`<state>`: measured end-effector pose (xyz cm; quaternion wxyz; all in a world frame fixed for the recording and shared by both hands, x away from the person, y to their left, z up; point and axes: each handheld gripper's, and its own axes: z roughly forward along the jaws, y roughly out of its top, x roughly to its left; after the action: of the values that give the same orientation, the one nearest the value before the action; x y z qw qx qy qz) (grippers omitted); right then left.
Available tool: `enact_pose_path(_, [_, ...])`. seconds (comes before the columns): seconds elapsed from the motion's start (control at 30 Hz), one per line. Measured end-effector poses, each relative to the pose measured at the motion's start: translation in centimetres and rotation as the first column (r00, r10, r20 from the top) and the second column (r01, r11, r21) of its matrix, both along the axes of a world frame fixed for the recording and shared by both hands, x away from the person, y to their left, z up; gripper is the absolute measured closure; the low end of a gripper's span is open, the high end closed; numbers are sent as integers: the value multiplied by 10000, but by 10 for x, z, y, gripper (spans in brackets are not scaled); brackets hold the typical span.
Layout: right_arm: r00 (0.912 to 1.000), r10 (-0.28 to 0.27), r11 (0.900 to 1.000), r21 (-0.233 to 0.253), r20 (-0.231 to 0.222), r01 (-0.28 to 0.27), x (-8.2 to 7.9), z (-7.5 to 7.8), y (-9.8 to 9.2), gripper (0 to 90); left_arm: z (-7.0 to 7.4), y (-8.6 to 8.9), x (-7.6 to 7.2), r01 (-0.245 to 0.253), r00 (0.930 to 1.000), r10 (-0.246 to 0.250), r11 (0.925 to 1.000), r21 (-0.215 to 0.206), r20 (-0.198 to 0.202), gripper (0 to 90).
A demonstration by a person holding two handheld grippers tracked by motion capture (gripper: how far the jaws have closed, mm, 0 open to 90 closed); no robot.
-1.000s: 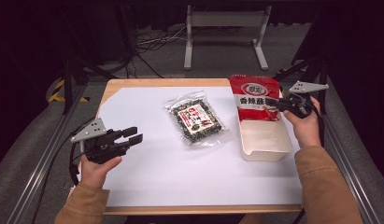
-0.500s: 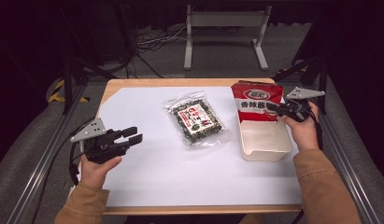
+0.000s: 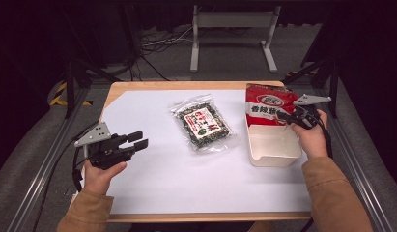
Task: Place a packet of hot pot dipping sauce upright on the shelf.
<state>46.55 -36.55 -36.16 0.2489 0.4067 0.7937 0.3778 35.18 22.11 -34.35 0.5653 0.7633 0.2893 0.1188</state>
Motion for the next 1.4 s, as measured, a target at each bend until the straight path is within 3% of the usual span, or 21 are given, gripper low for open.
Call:
enact_pose_path(0.3, [9999,-104,9999,-96,28,105,-3,0,1,829,-3,-3,6,-73,9996,78,9998,195,-262,526])
enact_pose_path(0.43, [9996,-260,9996,103,78,259,-4,0,0,724,-5,-6,8,-119,9992,127,9997,227,-385,484])
enact_pose_path(0.53, [9983,-569,9972,497,122,563,-8,3,-2,579,-5,-6,8,-178,9994,186,9994,285,-297,468])
enact_pose_path(0.63, [9972,-707,9951,703,232,689,-13,7,-4,495,-5,-7,9,-231,9988,246,9991,359,-412,460])
enact_pose_path(0.87, [9932,-938,9945,525,686,903,-29,19,-7,401,-6,-12,11,-238,9984,270,9977,639,-504,455])
enact_pose_path(1.2, [9916,-1014,9933,645,808,963,-51,31,-10,344,-7,-18,14,-195,9981,247,9958,893,-565,457])
enact_pose_path(1.4, [9936,-309,9980,585,1086,246,-75,40,4,394,-7,-24,16,-170,9970,232,9964,829,-738,450])
